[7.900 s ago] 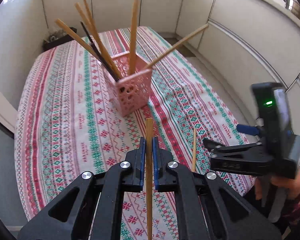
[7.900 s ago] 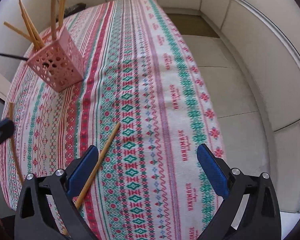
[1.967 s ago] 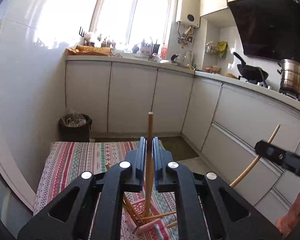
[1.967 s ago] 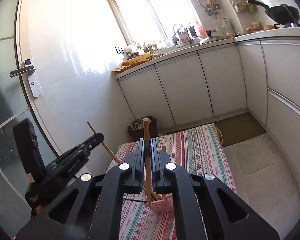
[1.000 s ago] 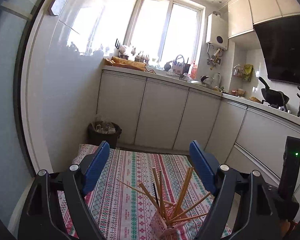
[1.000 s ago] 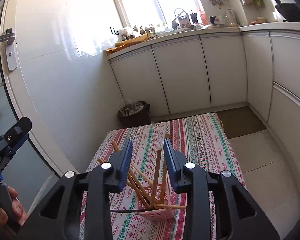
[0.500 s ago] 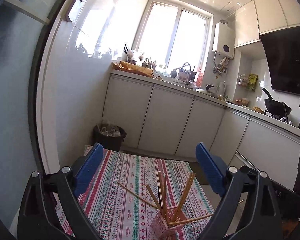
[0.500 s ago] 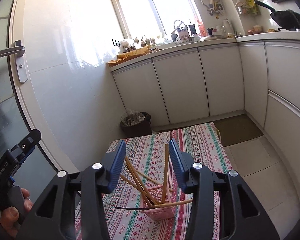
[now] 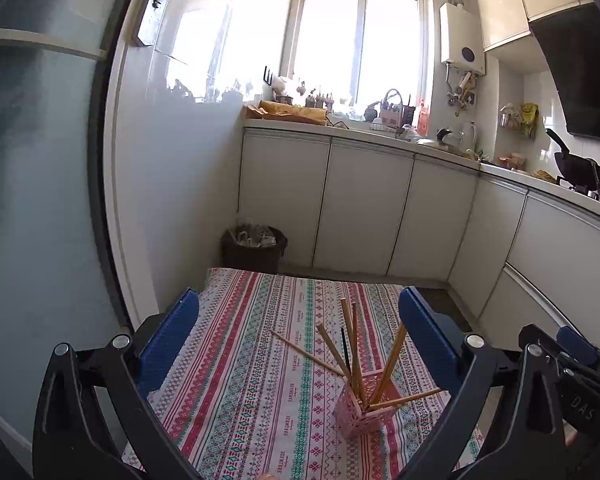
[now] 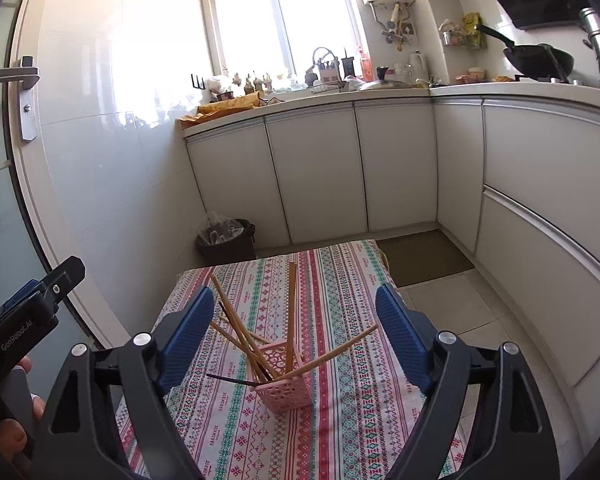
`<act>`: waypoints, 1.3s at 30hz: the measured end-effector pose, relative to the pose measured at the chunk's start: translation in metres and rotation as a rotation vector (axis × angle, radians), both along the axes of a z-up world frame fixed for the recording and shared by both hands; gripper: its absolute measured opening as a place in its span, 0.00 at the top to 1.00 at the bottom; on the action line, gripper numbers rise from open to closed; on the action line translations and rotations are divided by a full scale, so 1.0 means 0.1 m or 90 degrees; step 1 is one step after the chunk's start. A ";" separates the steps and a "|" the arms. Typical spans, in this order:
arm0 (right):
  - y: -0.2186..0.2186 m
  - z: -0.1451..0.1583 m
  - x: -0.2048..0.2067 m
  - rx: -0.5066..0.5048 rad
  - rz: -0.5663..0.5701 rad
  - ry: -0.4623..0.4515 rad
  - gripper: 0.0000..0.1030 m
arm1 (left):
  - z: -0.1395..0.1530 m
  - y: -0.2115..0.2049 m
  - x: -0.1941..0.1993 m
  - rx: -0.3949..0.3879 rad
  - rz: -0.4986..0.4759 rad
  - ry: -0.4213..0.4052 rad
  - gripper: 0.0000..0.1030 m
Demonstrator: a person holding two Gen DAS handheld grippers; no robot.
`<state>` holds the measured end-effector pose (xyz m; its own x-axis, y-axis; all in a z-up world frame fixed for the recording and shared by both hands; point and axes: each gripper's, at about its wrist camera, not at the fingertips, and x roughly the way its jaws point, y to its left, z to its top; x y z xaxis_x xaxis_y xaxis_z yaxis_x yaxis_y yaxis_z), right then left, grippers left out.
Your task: Organize utensils
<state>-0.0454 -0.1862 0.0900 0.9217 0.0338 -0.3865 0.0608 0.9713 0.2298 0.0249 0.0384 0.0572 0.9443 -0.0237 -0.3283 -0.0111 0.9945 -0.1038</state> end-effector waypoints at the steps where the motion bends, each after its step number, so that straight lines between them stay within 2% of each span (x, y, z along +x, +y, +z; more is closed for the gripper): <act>1: 0.01 0.00 -0.05 -0.008 -0.008 0.001 0.11 | 0.00 -0.02 -0.03 0.009 0.009 0.003 0.07; 6: 0.09 0.00 -0.32 -0.046 -0.056 -0.013 0.07 | -0.03 -0.14 -0.26 0.035 0.025 -0.002 0.07; 12: -0.02 -0.05 -0.78 -0.068 -0.132 -0.022 0.07 | -0.18 -0.25 -0.80 0.055 0.072 -0.055 0.07; 17: -0.08 -0.14 -1.17 -0.088 -0.165 -0.014 0.07 | -0.25 -0.26 -1.15 0.038 0.092 -0.029 0.07; 23: -0.22 -0.30 -1.61 -0.050 -0.177 -0.006 0.07 | -0.29 -0.45 -1.54 0.093 0.097 -0.018 0.07; 27: -0.30 -0.38 -1.74 -0.033 -0.172 0.010 0.07 | -0.36 -0.41 -1.67 0.048 0.080 0.026 0.07; 30: -0.34 -0.41 -1.86 -0.023 -0.170 0.005 0.07 | -0.39 -0.48 -1.73 0.059 0.050 0.055 0.07; 33: -0.36 -0.42 -1.95 -0.022 -0.175 -0.002 0.07 | -0.40 -0.49 -1.75 0.029 0.030 0.082 0.07; 39: -0.49 -0.45 -2.08 -0.009 -0.200 -0.010 0.07 | -0.36 -0.52 -1.79 0.016 0.040 0.072 0.07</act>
